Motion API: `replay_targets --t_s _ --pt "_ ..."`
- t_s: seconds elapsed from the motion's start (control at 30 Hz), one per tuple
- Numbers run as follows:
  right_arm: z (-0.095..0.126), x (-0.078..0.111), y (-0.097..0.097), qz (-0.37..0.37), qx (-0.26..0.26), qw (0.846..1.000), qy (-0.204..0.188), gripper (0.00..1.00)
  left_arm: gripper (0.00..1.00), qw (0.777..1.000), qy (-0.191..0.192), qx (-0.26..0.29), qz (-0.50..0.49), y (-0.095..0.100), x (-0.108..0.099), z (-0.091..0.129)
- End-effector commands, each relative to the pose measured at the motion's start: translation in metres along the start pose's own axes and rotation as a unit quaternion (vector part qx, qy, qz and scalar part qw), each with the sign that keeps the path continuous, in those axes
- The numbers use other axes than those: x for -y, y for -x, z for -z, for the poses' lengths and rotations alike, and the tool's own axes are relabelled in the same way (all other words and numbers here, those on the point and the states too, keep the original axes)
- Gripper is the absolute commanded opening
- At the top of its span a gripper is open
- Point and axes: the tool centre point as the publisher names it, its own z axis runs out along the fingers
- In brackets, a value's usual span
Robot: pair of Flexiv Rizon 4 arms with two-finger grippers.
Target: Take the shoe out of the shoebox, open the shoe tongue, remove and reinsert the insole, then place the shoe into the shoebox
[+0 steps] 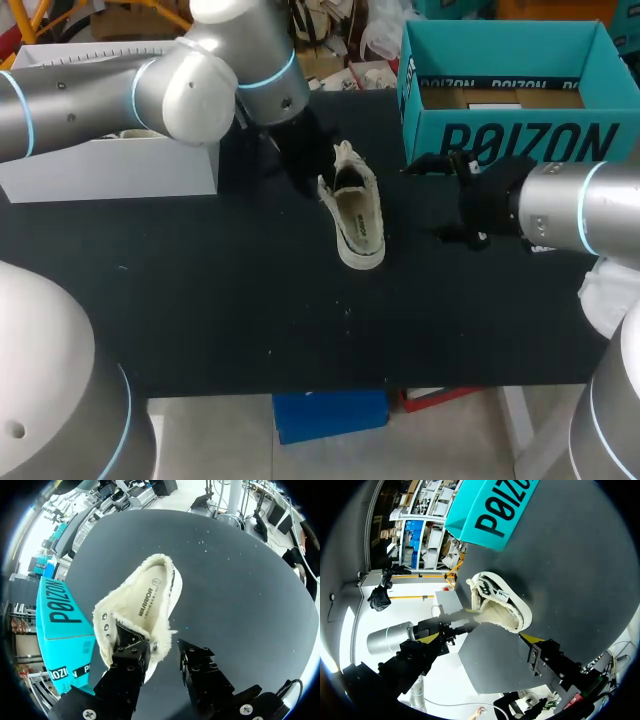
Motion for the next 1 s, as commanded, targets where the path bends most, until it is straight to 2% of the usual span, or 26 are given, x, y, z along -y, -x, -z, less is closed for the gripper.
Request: replay_targets --t_s 0.03,0.33,0.4,0.53,0.73,1.0 --pt "0.003 0.006 0.006 -0.062 -0.005 0.984 0.165 1.0 0.33 1.0 -0.002 -0.002 -0.002 -0.003 0.0 -0.011" --pt "0.003 0.006 0.006 -0.062 -0.005 0.984 0.165 1.0 0.31 1.0 0.006 -0.004 -0.024 0.0 0.002 -0.031" --pt "0.003 0.006 0.006 -0.062 -0.005 0.984 0.165 1.0 0.26 1.0 0.007 -0.002 -0.025 0.001 0.001 -0.034" --pt "0.003 0.006 0.006 -0.062 -0.005 0.984 0.165 1.0 0.25 1.0 0.009 -0.004 -0.026 0.002 -0.001 -0.04" --pt "0.003 0.006 0.006 -0.062 -0.005 0.984 0.165 1.0 0.27 0.999 0.012 -0.001 -0.031 0.004 -0.002 -0.046" --pt "0.003 0.006 0.006 -0.062 -0.005 0.984 0.165 1.0 0.28 0.998 0.021 0.047 -0.043 0.013 0.0 -0.029"
